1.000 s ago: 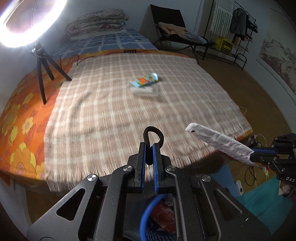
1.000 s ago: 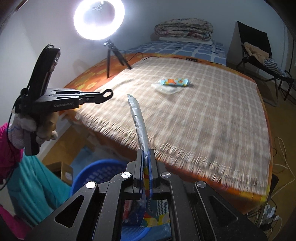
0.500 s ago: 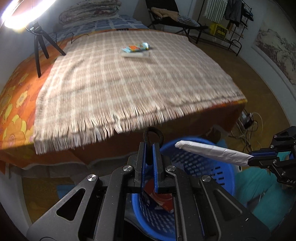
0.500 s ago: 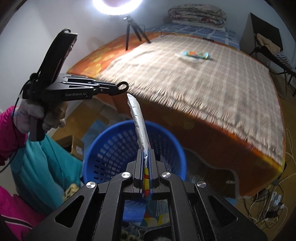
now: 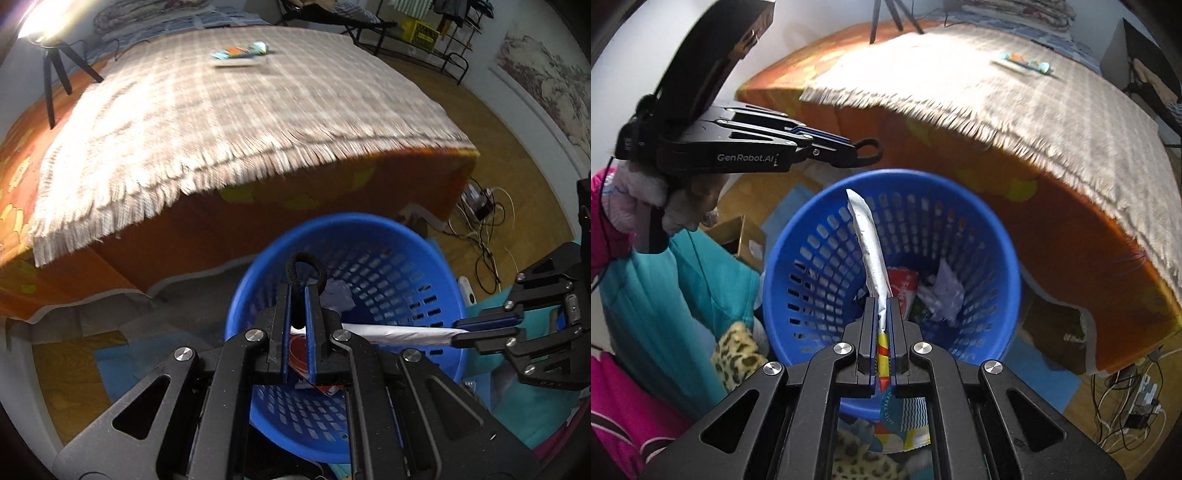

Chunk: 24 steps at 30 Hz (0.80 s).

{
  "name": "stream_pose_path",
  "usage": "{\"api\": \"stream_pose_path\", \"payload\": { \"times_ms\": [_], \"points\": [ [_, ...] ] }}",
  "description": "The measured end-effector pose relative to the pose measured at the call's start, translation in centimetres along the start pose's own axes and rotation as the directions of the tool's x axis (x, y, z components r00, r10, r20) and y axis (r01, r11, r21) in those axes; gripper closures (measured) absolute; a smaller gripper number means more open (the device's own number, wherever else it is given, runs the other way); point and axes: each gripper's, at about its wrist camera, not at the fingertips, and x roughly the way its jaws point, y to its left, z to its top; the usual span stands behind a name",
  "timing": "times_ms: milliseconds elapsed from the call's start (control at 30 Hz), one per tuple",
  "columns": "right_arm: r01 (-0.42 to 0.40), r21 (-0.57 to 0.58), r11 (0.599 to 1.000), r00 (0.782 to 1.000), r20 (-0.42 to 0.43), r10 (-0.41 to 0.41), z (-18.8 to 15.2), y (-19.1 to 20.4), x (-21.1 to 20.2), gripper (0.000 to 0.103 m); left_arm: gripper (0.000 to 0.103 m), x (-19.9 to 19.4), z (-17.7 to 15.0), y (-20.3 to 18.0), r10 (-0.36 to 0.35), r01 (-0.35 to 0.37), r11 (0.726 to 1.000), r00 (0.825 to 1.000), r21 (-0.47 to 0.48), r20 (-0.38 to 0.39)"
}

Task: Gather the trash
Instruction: 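Carry the hair tie and white tube over the blue basket and open both tools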

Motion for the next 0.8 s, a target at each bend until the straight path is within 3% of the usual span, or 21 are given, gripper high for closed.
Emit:
{"api": "stream_pose_path", "payload": {
  "times_ms": [400, 500, 633, 700, 733, 800],
  "points": [
    [-0.004, 0.03, 1.0, 0.999, -0.038, 0.006, -0.8, -0.3, 1.6, 0.1, 0.096, 1.2, -0.6, -1.8, -0.038, 0.039, 0.999, 0.998, 0.033, -0.046],
    [-0.007, 0.055, 0.998, 0.999, -0.043, 0.009, -0.9, -0.9, 1.6, 0.1, 0.079, 1.6, -0.7, -1.9, -0.039, 0.041, 0.999, 0.998, 0.032, -0.057],
    [-0.002, 0.075, 0.997, 0.998, -0.054, 0.006, -1.1, -1.3, 1.9, 0.099, 0.074, 1.8, -0.8, -2.1, -0.036, 0.038, 0.999, 0.997, 0.039, -0.064],
    [0.001, 0.081, 0.997, 0.998, -0.061, 0.004, -1.1, -1.4, 2.0, 0.098, 0.064, 1.9, -0.9, -2.1, -0.035, 0.037, 0.999, 0.997, 0.038, -0.067],
    [0.004, 0.084, 0.996, 0.998, -0.067, 0.002, -1.2, -1.5, 2.1, 0.096, 0.057, 2.0, -0.8, -2.1, -0.034, 0.037, 0.999, 0.997, 0.038, -0.066],
    [0.01, 0.09, 0.996, 0.997, -0.076, -0.003, -1.2, -1.6, 2.3, 0.086, 0.056, 2.0, -0.8, -2.1, -0.034, 0.036, 0.999, 0.997, 0.038, -0.065]
  ]
}}
